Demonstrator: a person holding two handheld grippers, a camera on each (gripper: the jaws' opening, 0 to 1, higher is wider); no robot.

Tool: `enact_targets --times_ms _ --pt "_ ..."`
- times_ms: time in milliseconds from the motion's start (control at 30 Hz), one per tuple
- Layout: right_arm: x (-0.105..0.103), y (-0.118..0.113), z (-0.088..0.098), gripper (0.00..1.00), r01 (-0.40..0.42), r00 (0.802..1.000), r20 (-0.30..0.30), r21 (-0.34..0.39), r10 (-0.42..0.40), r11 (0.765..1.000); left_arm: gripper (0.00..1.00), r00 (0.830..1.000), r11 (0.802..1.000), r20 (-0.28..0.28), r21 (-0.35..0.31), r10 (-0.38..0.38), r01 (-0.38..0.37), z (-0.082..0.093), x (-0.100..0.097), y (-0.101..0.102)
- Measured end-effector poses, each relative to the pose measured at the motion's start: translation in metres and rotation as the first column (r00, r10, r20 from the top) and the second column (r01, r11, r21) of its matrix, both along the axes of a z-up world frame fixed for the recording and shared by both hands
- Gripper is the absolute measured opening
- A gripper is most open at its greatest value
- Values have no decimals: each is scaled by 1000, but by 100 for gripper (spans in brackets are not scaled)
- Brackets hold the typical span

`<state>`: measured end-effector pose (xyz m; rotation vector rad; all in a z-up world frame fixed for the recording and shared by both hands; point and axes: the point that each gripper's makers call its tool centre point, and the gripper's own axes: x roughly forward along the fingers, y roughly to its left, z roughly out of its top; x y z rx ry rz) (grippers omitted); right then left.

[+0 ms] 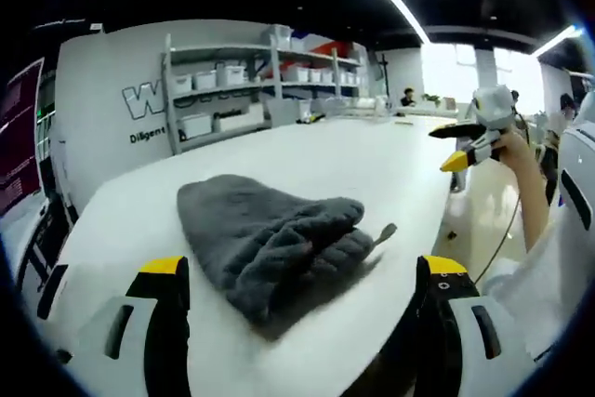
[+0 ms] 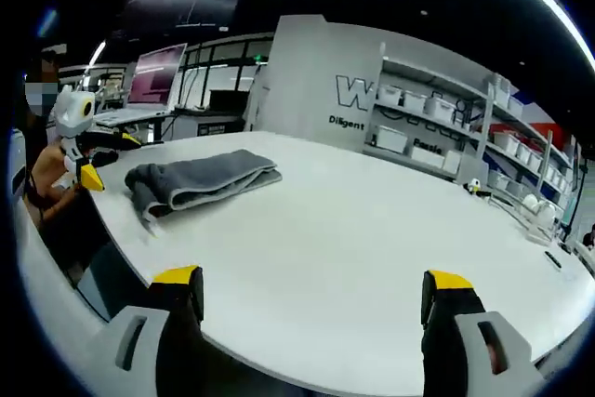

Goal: Open the folded towel by lifting each exposed corner and separating the folded layers until the towel lies flat within the target outline without major curled edges

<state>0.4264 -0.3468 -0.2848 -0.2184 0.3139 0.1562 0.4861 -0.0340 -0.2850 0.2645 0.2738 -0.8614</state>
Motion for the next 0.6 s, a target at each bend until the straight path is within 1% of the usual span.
enact_targets --times_ms 33,100,167,200,267,333,400,500,533,567,600 --pt "-1 0 0 99 3 1000 5 4 -3 1000 99 1000 1000 3 1 -30 30 2 2 -11" --pt "-2 0 1 99 4 1000 15 16 -4 1000 99 998 998 -5 6 -62 62 2 6 -27" --pt "-3 1 -1 99 0 1000 16 17 0 1000 98 995 995 21 34 -96 96 4 11 -42" --pt "-4 1 -1 99 0 1000 15 17 0 1000 96 994 993 21 47 -106 105 4 14 -49" --pt "-5 1 0 99 0 1000 30 24 0 1000 91 990 987 33 87 -138 135 4 19 -60" --pt "-5 2 0 99 -9 999 33 40 8 999 83 989 984 46 111 -143 137 4 27 -73" --pt "-6 1 -1 99 -7 999 32 41 6 999 77 983 971 79 187 -163 146 1 34 -83" --pt "-7 0 -2 99 -5 1000 31 39 4 999 67 983 961 61 229 -173 155 -12 39 -99" --pt "-7 -1 -4 99 -7 1000 30 44 6 999 64 981 956 51 240 -186 168 -20 41 -106" --pt "-6 -1 -4 99 -8 1000 29 46 7 999 61 982 950 19 257 -188 177 -28 40 -109" --pt "-6 -2 -6 99 -9 1000 27 48 7 999 58 982 944 5 277 -191 182 -34 40 -111"
